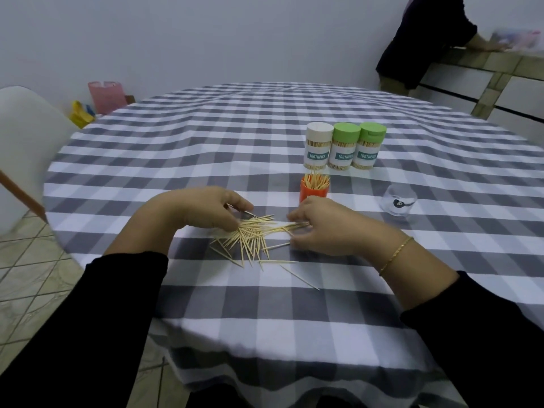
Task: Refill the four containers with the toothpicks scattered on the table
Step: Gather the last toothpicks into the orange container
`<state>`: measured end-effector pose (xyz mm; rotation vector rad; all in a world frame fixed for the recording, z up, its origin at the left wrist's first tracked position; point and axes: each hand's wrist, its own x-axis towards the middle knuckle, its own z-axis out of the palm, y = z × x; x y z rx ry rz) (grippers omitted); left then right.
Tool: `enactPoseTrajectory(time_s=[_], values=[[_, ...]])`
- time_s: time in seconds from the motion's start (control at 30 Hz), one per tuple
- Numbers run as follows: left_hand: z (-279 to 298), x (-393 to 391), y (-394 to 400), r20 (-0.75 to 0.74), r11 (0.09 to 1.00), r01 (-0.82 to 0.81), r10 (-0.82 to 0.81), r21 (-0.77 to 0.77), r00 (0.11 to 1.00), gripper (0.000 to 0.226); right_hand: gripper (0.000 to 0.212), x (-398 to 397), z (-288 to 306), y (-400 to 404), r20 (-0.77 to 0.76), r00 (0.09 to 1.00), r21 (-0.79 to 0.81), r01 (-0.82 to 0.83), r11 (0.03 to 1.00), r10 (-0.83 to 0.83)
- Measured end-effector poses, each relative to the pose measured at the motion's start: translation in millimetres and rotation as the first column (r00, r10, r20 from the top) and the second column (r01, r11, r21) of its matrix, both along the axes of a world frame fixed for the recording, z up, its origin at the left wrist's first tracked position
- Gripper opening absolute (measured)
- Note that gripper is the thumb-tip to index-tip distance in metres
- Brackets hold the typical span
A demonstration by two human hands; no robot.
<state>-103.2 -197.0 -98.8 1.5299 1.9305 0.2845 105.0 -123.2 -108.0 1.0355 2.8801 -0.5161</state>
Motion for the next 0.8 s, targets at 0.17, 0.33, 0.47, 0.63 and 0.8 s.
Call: enactPoseTrajectory(time_s=[0.17, 0.33, 0.47, 0.63, 0.8], values=[[-1, -5, -5, -0.198, 0.972, 0.143, -0.18, -0.189, 0.963, 0.114, 0.057, -5, -5, -3, 0.11, 0.993, 0.053, -0.056, 0.997, 0.05], [-8, -5, 0, -0.248, 0.975, 0.142, -0.182, -0.172, 0.951, 0.109, 0.04, -10, -7, -3, 0.116, 0.99, 0.168, -0.1, 0.981, 0.081], [-7, 3, 2, -0.212, 0.983, 0.168, -0.18, -0.074, 0.961, 0.088, 0.032, -11, -12, -3, 0.063, 0.995, 0.259, -0.094, 0.961, 0.081], [-14, 7, 5, -0.18, 0.99, 0.132, -0.123, 0.039, 0.976, 0.065, 0.029, -13, -18, -1, 0.048, 0.994, 0.395, -0.109, 0.912, 0.098], [-19, 13, 8, -0.157, 0.983, 0.109, -0.086, 0.145, 0.984, 0.045, 0.03, -15, -23, 0, 0.038, 0.995, 0.47, -0.101, 0.877, 0.094]])
